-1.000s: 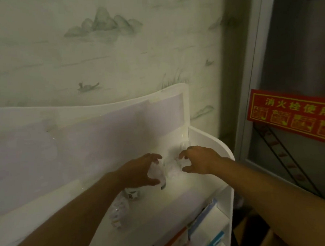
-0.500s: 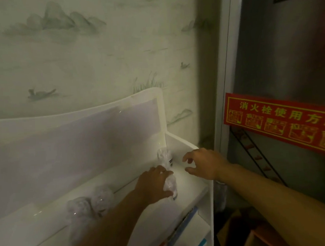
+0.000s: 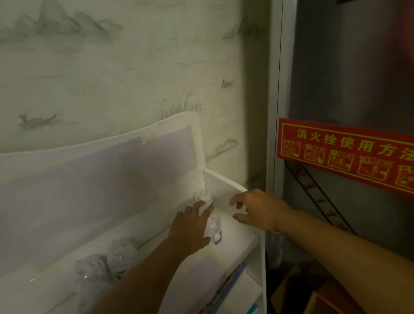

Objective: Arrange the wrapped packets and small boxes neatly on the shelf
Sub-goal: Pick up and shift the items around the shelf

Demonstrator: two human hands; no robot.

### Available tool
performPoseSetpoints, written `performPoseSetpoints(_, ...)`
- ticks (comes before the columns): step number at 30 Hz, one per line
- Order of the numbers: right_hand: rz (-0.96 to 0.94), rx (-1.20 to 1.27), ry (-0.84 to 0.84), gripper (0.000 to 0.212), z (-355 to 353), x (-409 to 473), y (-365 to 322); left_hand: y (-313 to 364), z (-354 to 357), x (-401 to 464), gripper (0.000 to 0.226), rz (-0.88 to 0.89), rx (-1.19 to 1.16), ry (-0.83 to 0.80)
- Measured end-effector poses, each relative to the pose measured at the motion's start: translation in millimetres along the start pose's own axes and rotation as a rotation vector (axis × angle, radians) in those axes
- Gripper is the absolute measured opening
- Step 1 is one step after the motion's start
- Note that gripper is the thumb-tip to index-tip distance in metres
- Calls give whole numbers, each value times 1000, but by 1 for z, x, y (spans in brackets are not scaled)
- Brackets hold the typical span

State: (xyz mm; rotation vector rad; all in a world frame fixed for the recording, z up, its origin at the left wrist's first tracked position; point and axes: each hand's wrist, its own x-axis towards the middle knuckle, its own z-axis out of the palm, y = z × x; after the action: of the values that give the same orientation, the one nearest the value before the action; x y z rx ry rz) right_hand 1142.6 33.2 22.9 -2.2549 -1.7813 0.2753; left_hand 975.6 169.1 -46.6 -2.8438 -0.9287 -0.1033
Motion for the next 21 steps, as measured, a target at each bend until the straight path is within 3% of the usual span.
performPoseSetpoints(10, -155, -22, 7, 48, -24, 10, -81, -77, -96, -75, 43, -46, -37, -73)
performPoseSetpoints(21, -455, -31, 24, 51, -32, 21, -241, -178, -188, -248, 46, -415, 79, -70)
